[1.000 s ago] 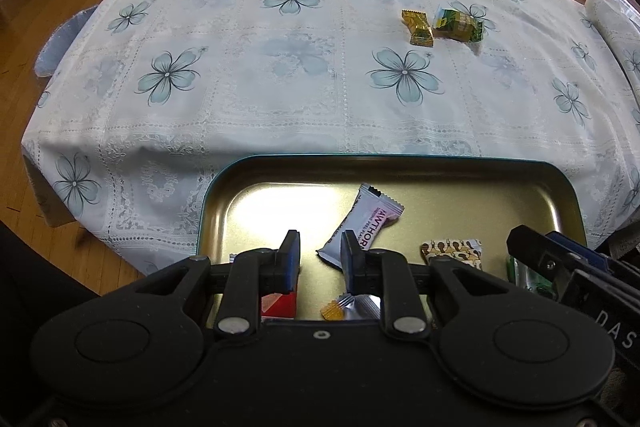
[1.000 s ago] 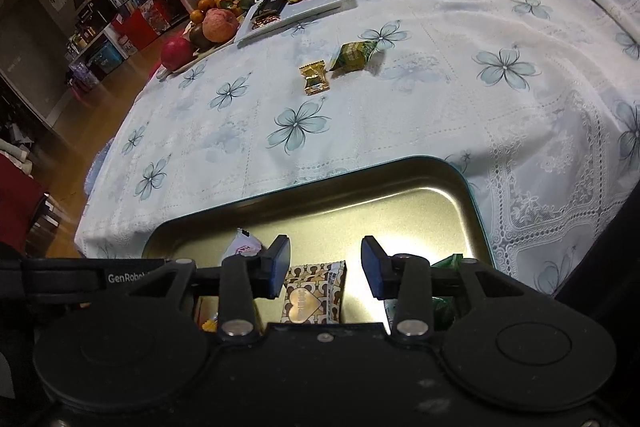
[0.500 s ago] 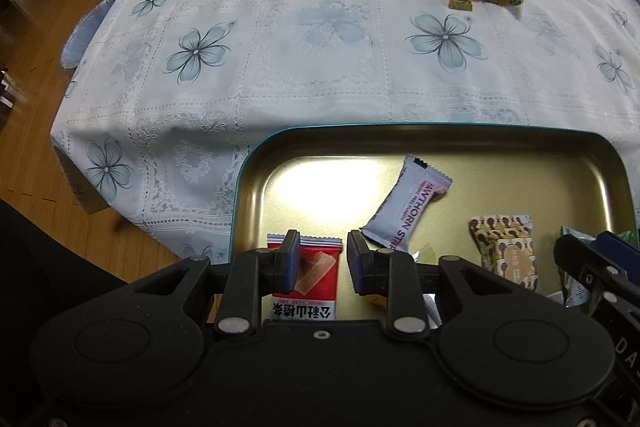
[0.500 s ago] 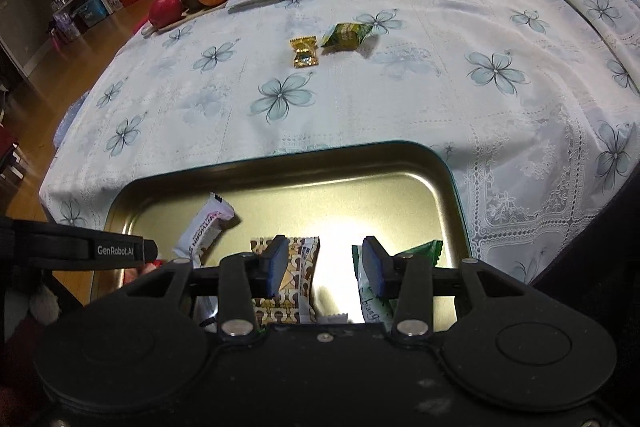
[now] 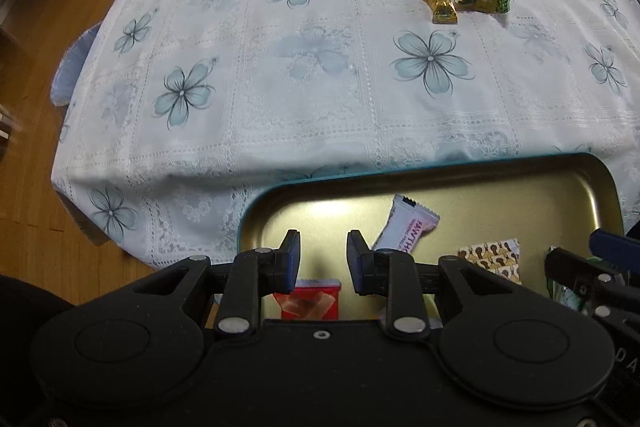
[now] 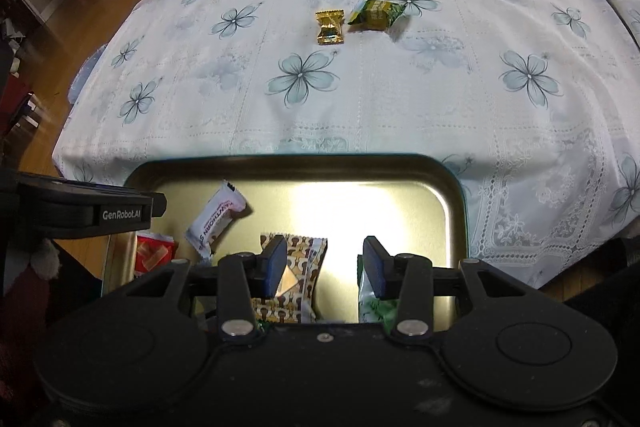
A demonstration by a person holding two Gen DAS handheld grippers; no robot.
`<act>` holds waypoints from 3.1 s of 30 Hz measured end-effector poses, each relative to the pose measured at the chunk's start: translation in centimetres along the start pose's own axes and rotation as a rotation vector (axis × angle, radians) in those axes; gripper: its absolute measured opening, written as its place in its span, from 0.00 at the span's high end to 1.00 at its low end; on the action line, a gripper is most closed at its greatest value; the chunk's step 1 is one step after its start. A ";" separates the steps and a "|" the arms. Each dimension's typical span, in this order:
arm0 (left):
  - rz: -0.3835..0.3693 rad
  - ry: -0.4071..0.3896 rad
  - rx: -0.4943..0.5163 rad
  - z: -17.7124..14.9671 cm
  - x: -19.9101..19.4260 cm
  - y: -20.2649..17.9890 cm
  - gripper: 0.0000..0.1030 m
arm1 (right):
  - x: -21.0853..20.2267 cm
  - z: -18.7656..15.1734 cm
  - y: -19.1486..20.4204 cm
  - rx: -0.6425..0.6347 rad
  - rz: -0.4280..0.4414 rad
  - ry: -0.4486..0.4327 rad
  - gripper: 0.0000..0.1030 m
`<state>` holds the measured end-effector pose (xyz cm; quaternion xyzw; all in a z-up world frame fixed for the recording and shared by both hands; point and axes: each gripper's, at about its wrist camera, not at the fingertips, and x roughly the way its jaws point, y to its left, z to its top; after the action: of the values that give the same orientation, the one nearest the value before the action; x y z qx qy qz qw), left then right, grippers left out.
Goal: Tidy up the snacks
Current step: 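Move both open tools back toward the remaining snacks, then grasp green garlic pea packet with right tool, then grasp gold-wrapped candy with left tool while right tool holds green packet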
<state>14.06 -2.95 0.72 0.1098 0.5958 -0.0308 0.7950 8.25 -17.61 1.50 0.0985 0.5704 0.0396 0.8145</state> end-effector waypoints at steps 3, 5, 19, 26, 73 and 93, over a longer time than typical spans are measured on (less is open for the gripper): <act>0.008 -0.007 0.016 1.7 -0.1 0.2 0.64 | 0.0 2.5 -1.0 0.024 -0.002 -0.005 0.57; -0.001 -0.005 0.015 3.0 -0.2 0.4 0.64 | 0.1 4.3 -1.7 0.043 -0.007 -0.012 0.57; -0.006 -0.011 -0.022 12.5 1.8 0.5 0.64 | 4.3 17.1 -5.7 0.157 -0.077 -0.027 0.57; -0.037 0.011 -0.062 15.7 4.3 0.2 0.64 | 8.0 22.5 -6.4 0.255 -0.065 -0.018 0.57; -0.121 0.109 -0.131 16.5 6.9 0.2 0.64 | 15.5 24.9 -5.1 0.137 -0.084 0.001 0.47; -0.172 0.073 -0.165 17.0 7.0 0.0 0.65 | 15.3 24.1 -5.3 0.171 -0.108 0.046 0.65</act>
<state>32.04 -6.01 -1.42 -0.0064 0.6322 -0.0457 0.7734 35.83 -22.89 -5.71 0.1357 0.5947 -0.0507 0.7908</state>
